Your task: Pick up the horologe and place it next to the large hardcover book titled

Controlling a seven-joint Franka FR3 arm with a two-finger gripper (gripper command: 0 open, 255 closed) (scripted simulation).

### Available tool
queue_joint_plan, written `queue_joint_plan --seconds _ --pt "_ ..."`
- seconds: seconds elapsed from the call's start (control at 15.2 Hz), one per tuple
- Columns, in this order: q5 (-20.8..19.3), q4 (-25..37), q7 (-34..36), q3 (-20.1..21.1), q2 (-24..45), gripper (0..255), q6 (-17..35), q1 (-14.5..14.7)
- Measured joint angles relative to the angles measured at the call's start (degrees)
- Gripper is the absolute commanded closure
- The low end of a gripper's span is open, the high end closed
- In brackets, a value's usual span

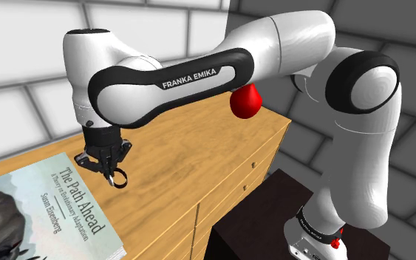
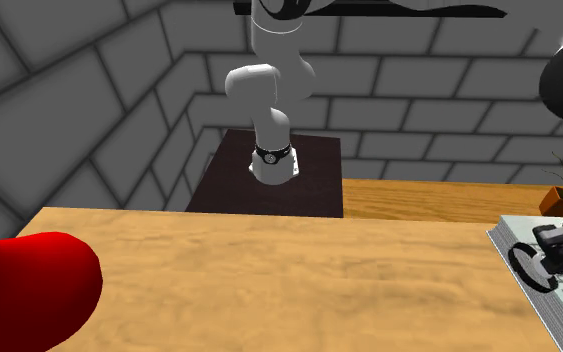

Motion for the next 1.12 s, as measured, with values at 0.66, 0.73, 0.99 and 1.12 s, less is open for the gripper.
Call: queue_joint_plan --seconds 0.66,0.73,0.99,1.12 --pt "-0.93 -5.34 0.32 -0.48 1.82 255 6.99 0.11" --pt "-1.06 -5.84 0.33 -0.55 2.09 255 7.73 0.12" --pt "-1.58 -7.76 0.48 -0.85 3.13 255 10.6 0.19" --pt "-1.84 -7.65 0.61 -0.98 3.74 255 11.05 0.36"
